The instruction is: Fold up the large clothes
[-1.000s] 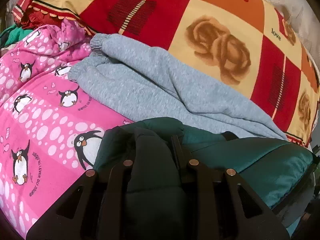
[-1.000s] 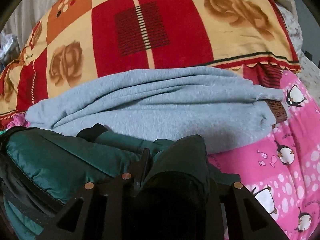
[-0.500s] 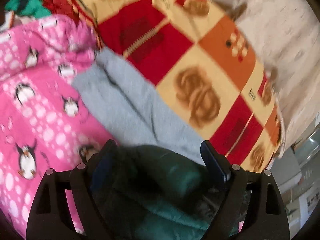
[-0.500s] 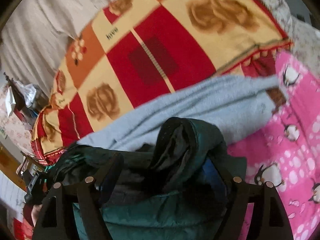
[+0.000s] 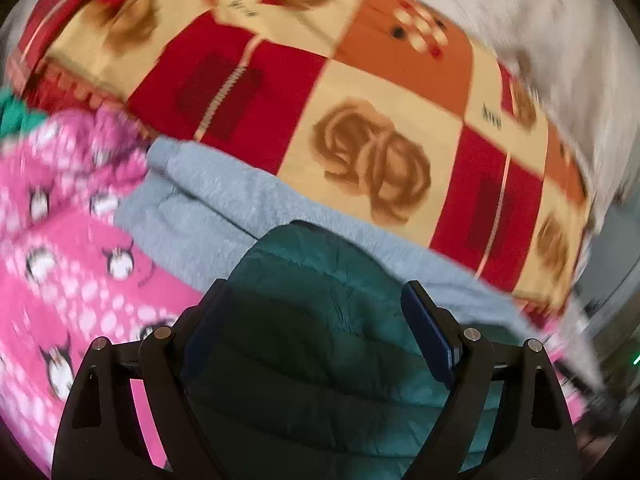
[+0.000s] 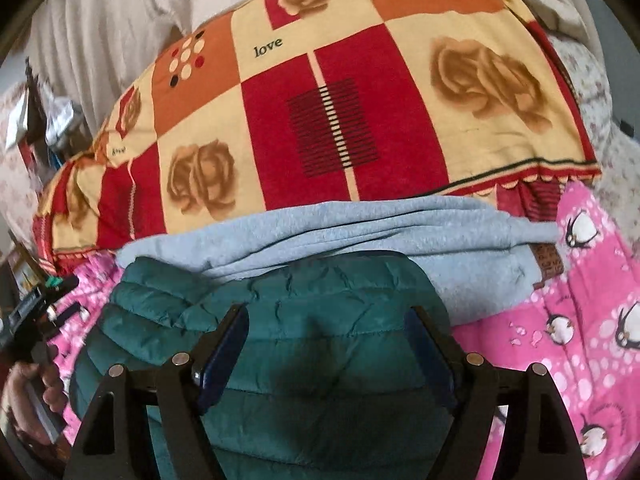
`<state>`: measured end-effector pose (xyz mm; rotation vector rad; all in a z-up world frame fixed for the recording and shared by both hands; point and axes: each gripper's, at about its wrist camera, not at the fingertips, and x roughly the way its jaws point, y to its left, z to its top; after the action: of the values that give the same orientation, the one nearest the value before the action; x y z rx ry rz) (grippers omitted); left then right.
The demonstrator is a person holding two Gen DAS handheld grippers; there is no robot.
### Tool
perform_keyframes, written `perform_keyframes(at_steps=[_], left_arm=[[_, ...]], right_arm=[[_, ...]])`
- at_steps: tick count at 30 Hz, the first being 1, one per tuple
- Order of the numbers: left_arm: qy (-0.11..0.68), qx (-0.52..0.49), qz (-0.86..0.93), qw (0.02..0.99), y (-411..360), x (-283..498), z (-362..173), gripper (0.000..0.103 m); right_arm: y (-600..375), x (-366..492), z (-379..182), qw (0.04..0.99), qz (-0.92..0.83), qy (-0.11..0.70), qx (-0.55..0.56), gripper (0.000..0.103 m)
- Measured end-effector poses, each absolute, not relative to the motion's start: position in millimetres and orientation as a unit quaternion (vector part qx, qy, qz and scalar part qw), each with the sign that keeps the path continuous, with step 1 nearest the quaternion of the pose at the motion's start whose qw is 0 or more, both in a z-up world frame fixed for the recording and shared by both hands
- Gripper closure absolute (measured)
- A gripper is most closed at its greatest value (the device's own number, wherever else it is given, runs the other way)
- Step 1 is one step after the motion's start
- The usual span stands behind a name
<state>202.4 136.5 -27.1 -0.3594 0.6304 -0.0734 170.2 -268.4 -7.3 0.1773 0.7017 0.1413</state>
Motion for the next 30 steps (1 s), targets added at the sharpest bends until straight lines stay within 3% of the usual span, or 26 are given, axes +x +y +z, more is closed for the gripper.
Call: perform_keyframes(at_steps=[4,7,9,16,21,24,30], left_arm=[[0.320,-0.082,-0.033,0.943,106.5,210.6,-33.9,0.017],[0.380,-0.025,-0.011,0.925,89.5,231.4,-64.9,0.017],[0.411,-0.030,-0.009,0.911,90.1,242.0,-85.0,0.015],[0.415,-0.034,0.009,0.909,92.8,247.6,-99.4,0.014],[0.402,-0.050,0.004,0.914,95.9,233.6,-87.0,0.014],[0.375,-0.064,-0.012,0.925,100.6,210.9,-66.8,0.015],[0.321,-0.042,-0.078,0.943,92.4,126.1,-35.9,0.015]], right_arm=[[-260.7,183.9,-23.6,0.917,0.052,0.390,0.066,0.024],[-256.4,199.0,-51.6,0.896,0.048,0.440,0.047,0.024],[-254.8,204.6,-62.3,0.896,0.043,0.441,0.038,0.015],[-253.5,222.7,-85.9,0.898,0.038,0.438,0.034,0.011],[-255.8,218.6,-79.2,0.903,0.049,0.424,0.041,0.012],[-264.1,200.6,-51.9,0.915,0.045,0.397,0.060,0.024],[-249.7,112.0,-8.9,0.940,0.083,0.328,0.053,0.024]])
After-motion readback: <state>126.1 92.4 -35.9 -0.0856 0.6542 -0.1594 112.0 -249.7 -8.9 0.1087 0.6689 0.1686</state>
